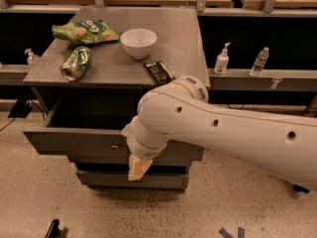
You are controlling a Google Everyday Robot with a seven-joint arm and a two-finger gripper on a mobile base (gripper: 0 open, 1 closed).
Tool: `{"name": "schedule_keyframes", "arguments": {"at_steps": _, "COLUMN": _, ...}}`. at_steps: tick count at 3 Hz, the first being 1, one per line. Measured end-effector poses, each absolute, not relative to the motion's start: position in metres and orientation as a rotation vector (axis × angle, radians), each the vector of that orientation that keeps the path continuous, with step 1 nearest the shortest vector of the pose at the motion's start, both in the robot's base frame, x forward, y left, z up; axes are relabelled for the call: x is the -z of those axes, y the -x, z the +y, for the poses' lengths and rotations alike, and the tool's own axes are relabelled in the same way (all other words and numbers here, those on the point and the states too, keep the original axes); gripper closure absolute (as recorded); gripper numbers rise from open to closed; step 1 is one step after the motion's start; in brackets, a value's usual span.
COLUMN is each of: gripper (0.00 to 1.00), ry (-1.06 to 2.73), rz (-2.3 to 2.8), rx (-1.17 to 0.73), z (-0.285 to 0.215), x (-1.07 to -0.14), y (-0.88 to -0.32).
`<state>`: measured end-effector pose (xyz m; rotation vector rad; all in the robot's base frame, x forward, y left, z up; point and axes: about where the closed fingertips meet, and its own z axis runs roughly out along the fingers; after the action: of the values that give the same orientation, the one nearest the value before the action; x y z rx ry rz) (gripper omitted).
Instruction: Open top drawer
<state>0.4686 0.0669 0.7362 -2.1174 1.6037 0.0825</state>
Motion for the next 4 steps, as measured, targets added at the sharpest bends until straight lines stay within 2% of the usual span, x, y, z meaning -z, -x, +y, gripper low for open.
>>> {"name": "schedule_keyframes", "arguments": {"at_steps": 1, "gripper": 0.28, "ry": 2.1, "rz": 1.621, "rx": -0.035, "z": 0.063, "x": -0.74, "y": -0.493}}
{"name": "schedule_keyframes", "arguments": {"at_steps": 3, "gripper": 0.3, "ry": 2.062, "rz": 1.708, "rx": -0.151, "z": 0.071, "x": -0.706, "y": -0.552}}
{"name": "schedule_keyframes", "arguments": {"at_steps": 4, "gripper": 0.31, "ry": 2.084, "rz": 1.752, "rx": -0.222, "z": 0.078, "x": -0.68, "y": -0.561}}
